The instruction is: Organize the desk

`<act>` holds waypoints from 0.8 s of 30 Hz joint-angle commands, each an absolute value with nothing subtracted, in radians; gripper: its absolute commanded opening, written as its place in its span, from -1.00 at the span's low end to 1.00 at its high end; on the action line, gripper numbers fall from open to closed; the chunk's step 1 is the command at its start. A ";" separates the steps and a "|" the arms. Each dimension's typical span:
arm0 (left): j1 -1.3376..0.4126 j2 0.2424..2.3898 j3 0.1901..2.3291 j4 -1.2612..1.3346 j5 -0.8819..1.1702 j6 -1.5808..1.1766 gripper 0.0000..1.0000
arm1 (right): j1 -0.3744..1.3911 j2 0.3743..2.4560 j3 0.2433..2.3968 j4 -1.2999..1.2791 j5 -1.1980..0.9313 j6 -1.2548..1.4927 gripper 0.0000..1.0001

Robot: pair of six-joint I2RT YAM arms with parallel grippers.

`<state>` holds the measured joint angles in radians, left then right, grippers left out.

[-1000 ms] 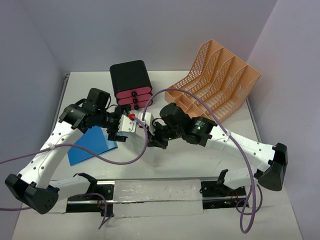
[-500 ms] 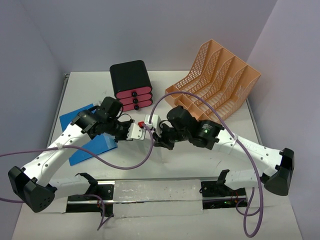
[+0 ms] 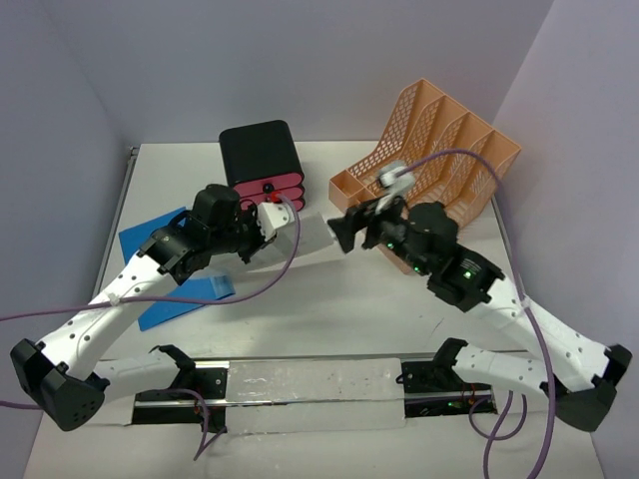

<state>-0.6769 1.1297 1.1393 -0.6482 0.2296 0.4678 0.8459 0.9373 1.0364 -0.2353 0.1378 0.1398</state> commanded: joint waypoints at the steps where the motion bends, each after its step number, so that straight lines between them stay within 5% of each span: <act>1: -0.678 1.055 1.190 -0.465 0.141 0.268 -1.00 | 0.801 0.836 0.978 -0.177 0.377 0.464 0.82; 10: -0.678 1.038 1.208 -0.375 0.060 0.221 -1.00 | 0.808 0.802 1.000 -0.130 0.432 0.769 0.94; 24: -0.731 1.167 1.219 -0.274 -0.081 0.248 -1.00 | 0.954 1.235 1.181 0.039 0.544 0.911 1.00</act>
